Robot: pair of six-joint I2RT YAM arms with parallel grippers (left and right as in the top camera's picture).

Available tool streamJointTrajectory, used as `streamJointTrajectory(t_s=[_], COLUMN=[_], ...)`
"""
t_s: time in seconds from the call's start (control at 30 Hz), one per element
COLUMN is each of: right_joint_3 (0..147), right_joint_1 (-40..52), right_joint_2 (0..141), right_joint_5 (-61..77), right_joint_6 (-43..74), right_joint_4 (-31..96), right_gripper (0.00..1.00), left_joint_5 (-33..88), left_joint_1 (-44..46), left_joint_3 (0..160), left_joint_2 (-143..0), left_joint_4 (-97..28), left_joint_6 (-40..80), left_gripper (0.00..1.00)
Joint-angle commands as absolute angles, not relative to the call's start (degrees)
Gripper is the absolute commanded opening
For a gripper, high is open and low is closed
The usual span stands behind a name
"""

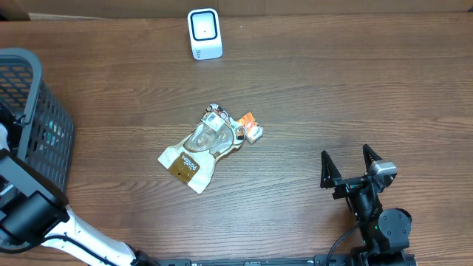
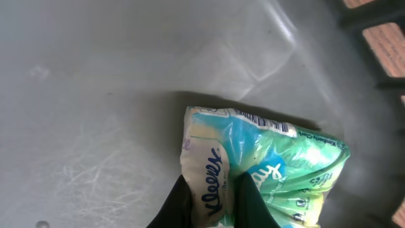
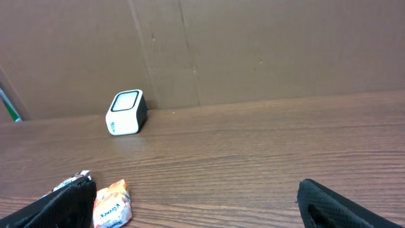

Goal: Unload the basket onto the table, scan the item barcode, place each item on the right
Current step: 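Reach the left gripper into the basket and grasp a blue tissue pack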

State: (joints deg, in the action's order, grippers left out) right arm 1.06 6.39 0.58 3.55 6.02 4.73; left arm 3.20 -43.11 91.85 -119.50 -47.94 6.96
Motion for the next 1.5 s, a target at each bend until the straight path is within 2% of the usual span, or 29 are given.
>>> streamJointTrajectory(t_s=[0.0,0.23,0.57,0.87,0.97,1.0,1.03,1.13,1.17,1.47], right_joint_3=[0.45,0.45,0.45,0.45,0.45,0.45,0.45,0.45,0.45,0.45], right_joint_1=[6.24,6.24,6.24,6.24,6.24,6.24,6.24,6.24,6.24,6.24], right_joint_2=[0.16,0.16,0.16,0.19,0.16,0.19,0.16,0.16,0.19,0.19], right_joint_5=[3.03,3.03,3.03,3.03,3.03,3.03,3.03,3.03,3.03,3.03], right_joint_6=[6.44,6.44,6.44,6.44,6.42,6.44,6.44,6.44,6.44,6.44], right_joint_4=[4.58,4.56,4.58,4.58,4.58,4.58,4.58,4.58,4.58,4.58], right_gripper=[1.0,1.0,1.0,1.0,1.0,1.0,1.0,1.0,1.0,1.0], left_joint_5=[2.94,-3.03,-10.02,-9.41,-8.45,-7.49,-6.31,-3.36,-3.11,1.87], left_joint_1=[-41.95,-42.09,-42.09,-42.09,-42.06,-42.02,-42.02,-42.02,-42.02,-41.95], left_joint_3=[91.57,97.69,97.93,97.95,97.91,97.89,97.65,96.44,96.03,95.72], left_joint_2=[-121.27,-115.18,-110.32,-109.8,-110.08,-110.32,-110.72,-113.06,-113.93,-121.01], left_joint_4=[-48.84,-56.01,-62.72,-64.03,-62.57,-62.0,-61.52,-60.95,-60.58,-58.3], left_joint_6=[6.52,18.13,25.36,25.65,19.92,16.23,12.75,7.01,6.13,-2.31], left_gripper=[0.04,0.04,0.04,0.04,0.04,0.07,0.15,0.5,0.54,0.63])
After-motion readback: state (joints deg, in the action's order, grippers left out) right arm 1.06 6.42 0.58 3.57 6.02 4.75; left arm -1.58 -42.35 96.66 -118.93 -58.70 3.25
